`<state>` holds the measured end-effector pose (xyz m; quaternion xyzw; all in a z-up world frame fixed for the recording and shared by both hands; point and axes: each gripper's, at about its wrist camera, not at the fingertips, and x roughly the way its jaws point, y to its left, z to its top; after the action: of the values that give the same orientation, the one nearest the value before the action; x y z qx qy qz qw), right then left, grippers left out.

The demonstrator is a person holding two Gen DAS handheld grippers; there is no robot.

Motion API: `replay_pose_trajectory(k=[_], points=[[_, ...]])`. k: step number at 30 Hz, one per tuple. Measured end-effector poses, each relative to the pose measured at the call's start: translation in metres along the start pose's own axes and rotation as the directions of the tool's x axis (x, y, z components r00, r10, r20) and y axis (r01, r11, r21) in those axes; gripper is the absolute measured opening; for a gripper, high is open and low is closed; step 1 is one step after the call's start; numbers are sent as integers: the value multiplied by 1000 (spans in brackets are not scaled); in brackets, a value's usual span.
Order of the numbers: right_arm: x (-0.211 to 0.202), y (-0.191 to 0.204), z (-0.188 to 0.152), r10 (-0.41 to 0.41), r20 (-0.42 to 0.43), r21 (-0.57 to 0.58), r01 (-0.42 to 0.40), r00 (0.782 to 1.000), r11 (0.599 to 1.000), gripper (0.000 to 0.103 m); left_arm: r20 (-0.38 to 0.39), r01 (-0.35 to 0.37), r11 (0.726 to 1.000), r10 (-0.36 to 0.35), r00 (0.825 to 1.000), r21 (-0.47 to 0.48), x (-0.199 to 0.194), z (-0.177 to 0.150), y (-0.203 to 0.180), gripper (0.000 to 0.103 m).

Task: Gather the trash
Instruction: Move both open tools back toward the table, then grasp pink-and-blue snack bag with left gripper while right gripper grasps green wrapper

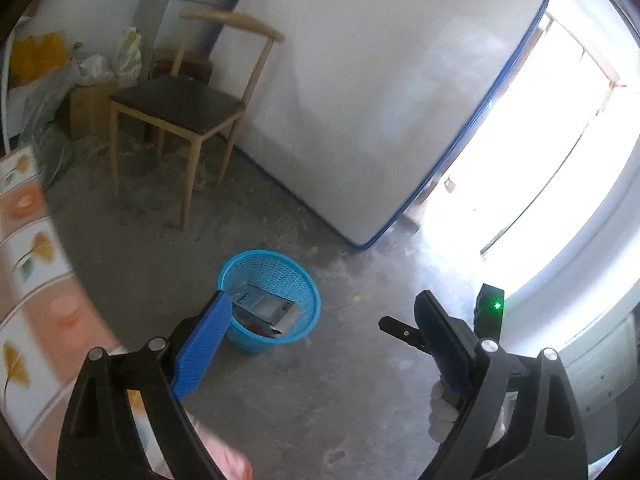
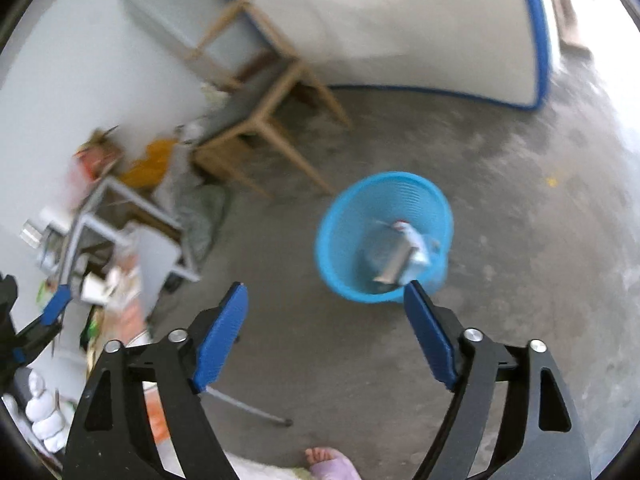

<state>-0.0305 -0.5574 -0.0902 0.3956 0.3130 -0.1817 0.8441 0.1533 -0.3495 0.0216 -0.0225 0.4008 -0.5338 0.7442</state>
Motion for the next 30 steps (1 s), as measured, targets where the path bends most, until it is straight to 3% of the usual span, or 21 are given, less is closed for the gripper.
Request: replay_pose_trajectory(k=[4,8,11,14,16,17,20,23,24,25,26,27,28,30], points=[[-18,45,-9,98,-11,-93,-99,995,991,85,98,5,999,0,995,-50,-66,-26,9,93],[-15,95,-13,195,-81,-148,-205,977,967,85,211,-68,996,80,974,-65,-135,-56,23,93],[-9,131,-20,269,-130,-177,-289,954,941,86,279,-186,981,195,940,-59,-185,-86,34,93],[4,175,-33,315,-200,-226,-356,928,907,86,316,-285,950,311,896,-124,-235,-119,54,93],[9,199,-46,332,-247,-250,-391,910,886,86,341,-344,917,396,853,-203,-268,-146,70,93],[14,216,-52,342,-278,-263,-414,898,871,86,354,-379,889,452,819,-259,-289,-163,81,93],[27,264,-72,356,-359,-306,-469,863,828,86,370,-430,818,562,740,-383,-329,-199,104,93],[39,311,-98,361,-439,-338,-524,823,782,86,361,-488,717,683,635,-498,-372,-239,129,93],[44,329,-110,358,-469,-350,-542,807,764,86,339,-515,663,735,587,-544,-388,-252,141,93],[44,342,-120,353,-488,-360,-553,798,751,86,313,-532,617,771,554,-580,-398,-262,151,93],[49,361,-133,344,-517,-377,-569,784,731,86,288,-544,582,797,532,-605,-404,-268,159,93],[53,377,-145,334,-542,-389,-583,771,713,86,246,-555,526,830,500,-645,-413,-278,174,92],[56,387,-153,327,-559,-398,-593,762,700,86,222,-552,496,844,489,-670,-420,-285,185,90],[64,418,-177,305,-598,-419,-613,741,670,86,171,-530,450,853,494,-719,-430,-298,208,87]])
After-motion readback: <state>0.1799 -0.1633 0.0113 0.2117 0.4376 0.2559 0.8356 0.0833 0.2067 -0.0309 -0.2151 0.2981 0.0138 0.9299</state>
